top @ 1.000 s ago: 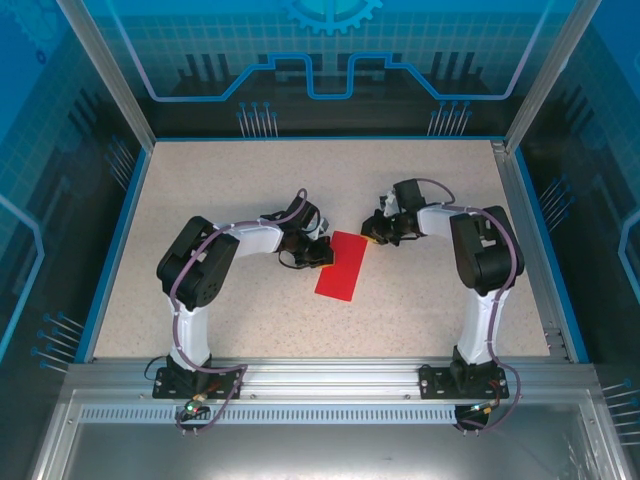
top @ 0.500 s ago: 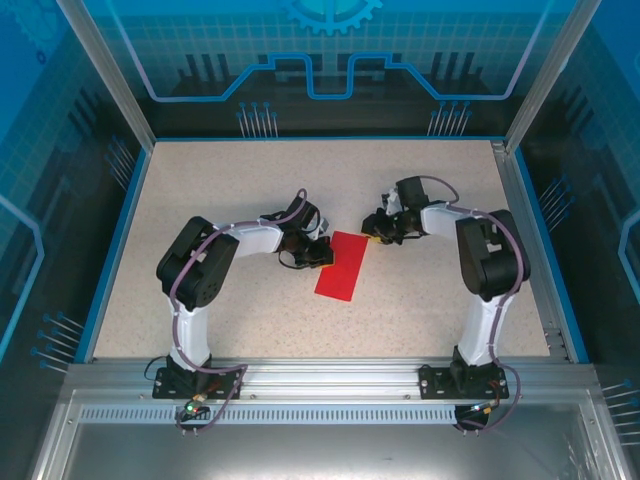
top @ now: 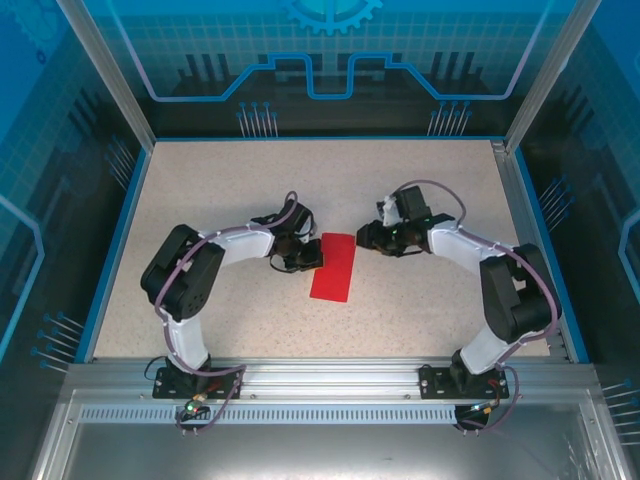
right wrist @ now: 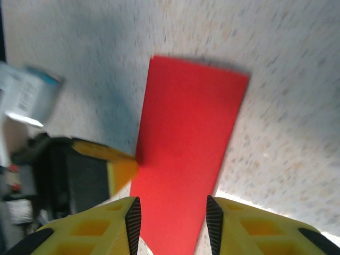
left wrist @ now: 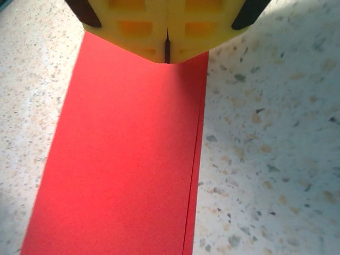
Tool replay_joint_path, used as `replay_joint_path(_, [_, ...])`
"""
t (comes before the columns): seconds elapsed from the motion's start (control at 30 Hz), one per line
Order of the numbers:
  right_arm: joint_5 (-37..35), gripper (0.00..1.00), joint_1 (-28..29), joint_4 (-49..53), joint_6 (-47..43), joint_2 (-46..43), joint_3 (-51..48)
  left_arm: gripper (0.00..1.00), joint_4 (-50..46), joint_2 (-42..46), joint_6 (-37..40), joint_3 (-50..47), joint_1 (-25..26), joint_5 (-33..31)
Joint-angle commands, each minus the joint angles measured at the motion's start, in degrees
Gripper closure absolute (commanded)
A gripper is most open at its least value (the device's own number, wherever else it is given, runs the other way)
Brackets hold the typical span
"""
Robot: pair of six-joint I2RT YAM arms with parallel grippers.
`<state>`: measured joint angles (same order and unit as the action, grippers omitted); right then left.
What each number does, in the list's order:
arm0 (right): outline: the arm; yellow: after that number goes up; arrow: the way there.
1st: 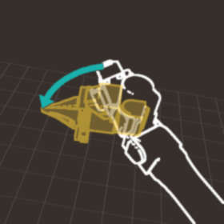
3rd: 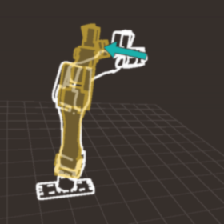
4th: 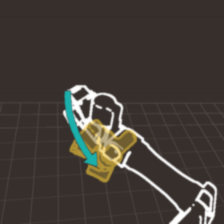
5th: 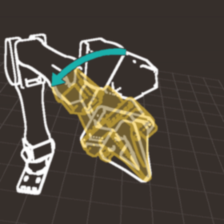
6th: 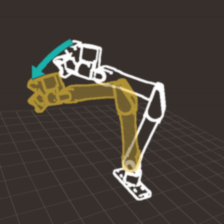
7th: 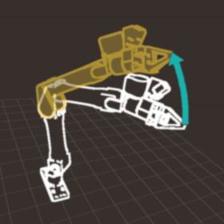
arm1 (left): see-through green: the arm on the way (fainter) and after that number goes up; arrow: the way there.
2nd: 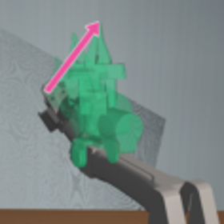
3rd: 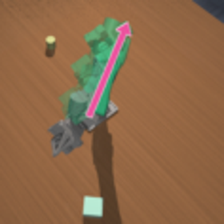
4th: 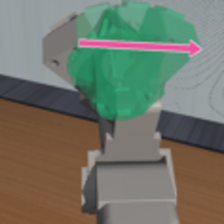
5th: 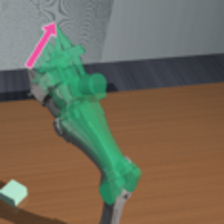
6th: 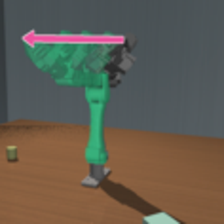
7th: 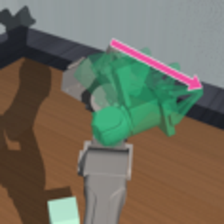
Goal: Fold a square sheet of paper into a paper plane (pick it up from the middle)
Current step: Fold the square sheet of paper in half at the center of the table, then fold the triangle a second time at the center of the table.
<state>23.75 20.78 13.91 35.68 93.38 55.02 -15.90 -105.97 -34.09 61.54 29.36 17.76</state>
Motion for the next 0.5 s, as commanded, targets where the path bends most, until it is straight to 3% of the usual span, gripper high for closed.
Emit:
replay_joint_path(0.0, [-4.08,0.59,3.98,2.30,-0.44,-1.32,-1.09,0.90,-0.92,5.08,-0.47,-1.54,-0.38,-1.11])
replay_joint_path(0.2, [-7.21,0.59,8.91,-0.15,4.06,-0.31,-2.90,0.74,2.30,7.84,-2.35,-5.33,-3.54,1.27])
replay_joint_path(0.47, [-4.38,0.58,9.84,-5.62,9.10,0.98,-6.40,0.66,8.60,6.22,-4.76,-9.06,-7.88,9.35])
